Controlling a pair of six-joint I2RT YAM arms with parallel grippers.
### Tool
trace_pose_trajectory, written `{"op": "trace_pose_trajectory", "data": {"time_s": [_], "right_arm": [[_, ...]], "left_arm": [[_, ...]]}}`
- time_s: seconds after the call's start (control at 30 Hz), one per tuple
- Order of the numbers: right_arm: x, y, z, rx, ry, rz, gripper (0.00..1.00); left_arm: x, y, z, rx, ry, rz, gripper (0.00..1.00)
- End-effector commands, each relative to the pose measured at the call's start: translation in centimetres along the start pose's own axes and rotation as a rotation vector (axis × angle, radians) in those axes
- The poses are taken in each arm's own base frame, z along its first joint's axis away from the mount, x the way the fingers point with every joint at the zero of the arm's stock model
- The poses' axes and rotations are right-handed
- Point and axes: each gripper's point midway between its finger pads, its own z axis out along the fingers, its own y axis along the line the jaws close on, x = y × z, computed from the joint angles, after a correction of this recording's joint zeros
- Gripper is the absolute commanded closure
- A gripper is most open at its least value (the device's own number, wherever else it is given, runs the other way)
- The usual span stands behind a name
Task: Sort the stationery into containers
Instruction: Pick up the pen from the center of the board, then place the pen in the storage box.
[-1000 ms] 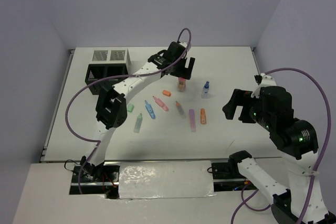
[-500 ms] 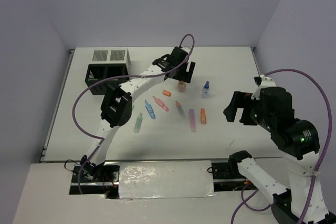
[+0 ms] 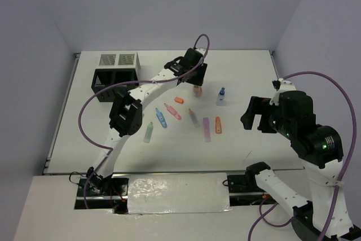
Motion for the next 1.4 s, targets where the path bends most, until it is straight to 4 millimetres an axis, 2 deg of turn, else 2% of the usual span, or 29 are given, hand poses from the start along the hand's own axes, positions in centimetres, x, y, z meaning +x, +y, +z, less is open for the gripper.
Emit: {"op": "trace_pose_trajectory", "data": {"time_s": [0.0,0.07,0.1,0.13,0.17,0.2,0.27,0.3,0.37,0.4,0.43,0.47,0.57,0.6,0.63,0.67,0.7,0.77,0.9,0.93,1.03,1.17,1.3,1.37], "right_arm": [[-1.4,0.1,-0.4,0.001,-0.047,-0.013,0.0],[-1.7,0.2,-0.1,0.001,-0.052,-0.013,0.0],[-1.8,0.3,-0.1,-0.002,-0.054,-0.013,0.0],[-1.9,0.3,0.0,-0.004,-0.055,-0.012,0.0],[-2.1,0.5,0.1,-0.014,-0.064,-0.01,0.0],[-2.2,0.6,0.1,-0.019,-0.069,-0.005,0.0],[-2.2,1.0,0.4,-0.041,-0.079,0.0,0.0],[-2.2,1.1,0.5,-0.048,-0.083,0.007,0.0],[-2.0,1.5,1.0,-0.069,-0.082,0.007,0.0],[-1.9,1.6,1.2,-0.074,-0.082,0.013,0.0],[-1.8,1.6,1.7,-0.077,-0.08,0.014,0.0],[-1.7,1.7,2.0,-0.08,-0.075,0.015,0.0],[-1.6,2.4,3.1,-0.111,-0.057,0.013,0.0],[-1.6,2.6,3.4,-0.122,-0.049,0.01,0.0],[-2.0,2.9,3.7,-0.13,-0.056,0.01,0.0],[-2.1,3.0,4.1,-0.128,-0.047,0.009,0.0],[-2.3,3.2,4.3,-0.137,-0.044,0.006,0.0],[-2.8,3.5,4.7,-0.143,-0.043,0.003,0.0],[-3.5,3.8,5.3,-0.141,-0.038,-0.004,0.0],[-3.6,3.8,5.4,-0.138,-0.039,-0.008,0.0],[-3.7,3.7,5.8,-0.132,-0.034,-0.014,0.0],[-3.9,4.0,6.2,-0.137,-0.025,-0.011,0.0],[-4.2,4.3,6.8,-0.146,-0.02,-0.004,0.0],[-4.3,4.5,7.1,-0.151,-0.016,-0.002,0.0]], "left_arm": [[-3.5,-1.1,-1.5,0.031,-0.09,0.013,1.0],[-5.7,-0.9,-3.4,0.02,-0.145,0.018,1.0],[-7.6,-0.1,-5.0,-0.005,-0.188,0.004,1.0],[-8.6,0.6,-6.1,-0.022,-0.208,-0.008,1.0],[-9.5,1.6,-7.0,-0.036,-0.225,-0.034,1.0],[-11.3,3.9,-9.2,-0.053,-0.258,-0.072,1.0],[-12.9,6.5,-11.7,-0.064,-0.296,-0.141,1.0],[-14.3,9.8,-14.3,-0.098,-0.336,-0.187,1.0],[-15.1,13.2,-16.8,-0.139,-0.368,-0.242,1.0],[-15.7,16.6,-19.0,-0.192,-0.401,-0.283,1.0],[-15.6,18.2,-19.9,-0.209,-0.403,-0.306,1.0],[-15.7,21.7,-21.3,-0.251,-0.422,-0.362,1.0],[-15.4,25.7,-23.0,-0.261,-0.434,-0.438,1.0],[-15.1,28.4,-23.7,-0.298,-0.443,-0.468,1.0],[-15.1,29.3,-24.1,-0.304,-0.449,-0.475,1.0],[-14.8,31.1,-24.8,-0.327,-0.458,-0.495,1.0],[-14.9,31.4,-24.7,-0.327,-0.46,-0.496,1.0],[-14.6,34.5,-26.1,-0.377,-0.477,-0.535,1.0],[-13.4,37.2,-26.8,-0.435,-0.47,-0.553,1.0],[-12.5,38.6,-26.9,-0.485,-0.461,-0.568,1.0],[-11.4,40.4,-26.5,-0.511,-0.44,-0.589,1.0],[-10.5,41.4,-25.5,-0.517,-0.413,-0.596,1.0],[-9.6,41.4,-24.4,-0.501,-0.388,-0.605,1.0],[-8.7,41.6,-23.5,-0.503,-0.367,-0.613,0.94]]}}
